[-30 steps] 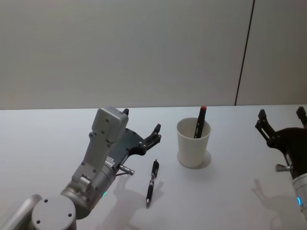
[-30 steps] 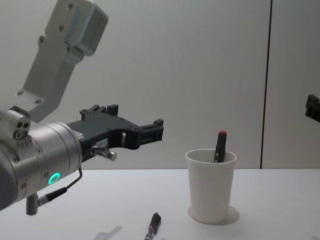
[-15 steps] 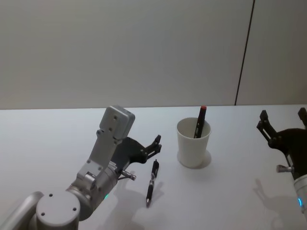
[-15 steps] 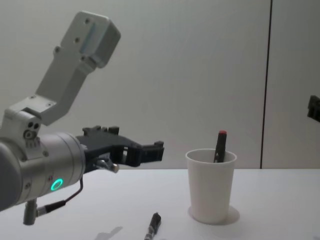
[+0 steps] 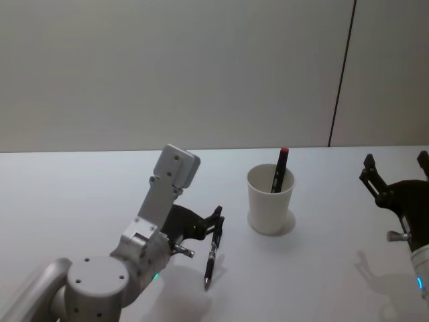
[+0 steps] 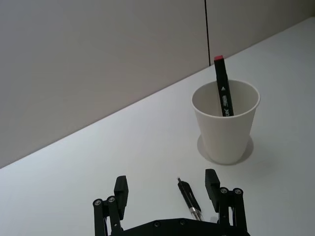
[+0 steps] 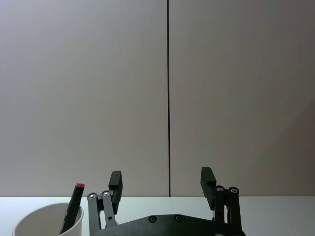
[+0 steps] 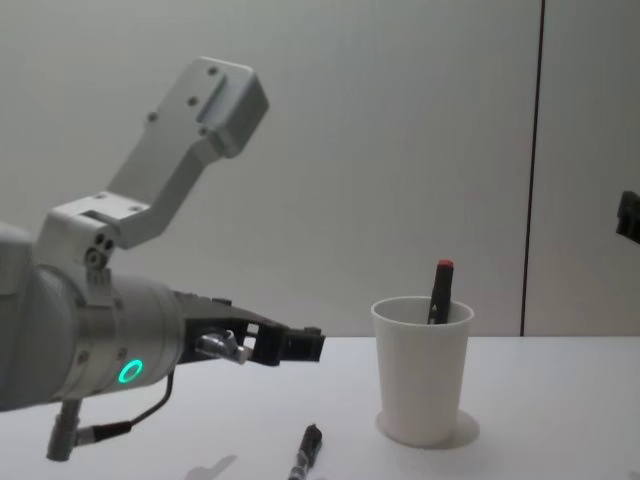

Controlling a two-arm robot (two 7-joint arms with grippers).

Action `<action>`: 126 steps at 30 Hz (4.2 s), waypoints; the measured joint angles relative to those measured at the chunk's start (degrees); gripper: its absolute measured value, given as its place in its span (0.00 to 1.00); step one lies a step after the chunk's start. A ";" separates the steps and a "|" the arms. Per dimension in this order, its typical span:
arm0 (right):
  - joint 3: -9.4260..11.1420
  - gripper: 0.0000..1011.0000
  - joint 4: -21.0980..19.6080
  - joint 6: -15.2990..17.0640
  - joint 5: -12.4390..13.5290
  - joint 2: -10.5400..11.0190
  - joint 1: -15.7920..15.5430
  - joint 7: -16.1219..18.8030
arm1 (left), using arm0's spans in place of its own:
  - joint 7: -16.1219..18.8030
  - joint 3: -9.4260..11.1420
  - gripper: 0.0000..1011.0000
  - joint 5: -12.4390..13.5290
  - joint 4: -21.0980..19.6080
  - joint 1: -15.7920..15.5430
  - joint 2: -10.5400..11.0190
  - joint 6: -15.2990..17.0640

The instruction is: Place the pen into the pen holder.

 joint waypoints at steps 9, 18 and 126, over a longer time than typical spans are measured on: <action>0.00 0.99 -0.01 0.00 0.00 0.00 -0.02 -0.04 | 1.58 0.55 0.99 0.62 -0.35 -1.07 -2.18 8.48; 0.00 0.99 -0.01 -0.01 -0.01 0.00 -0.02 -0.04 | 2.66 0.98 0.99 0.84 0.46 -2.45 -4.65 16.56; 0.00 0.99 0.00 -0.01 -0.01 0.00 -0.02 -0.03 | 5.91 -3.22 0.13 6.44 3.66 -1.97 -12.69 18.83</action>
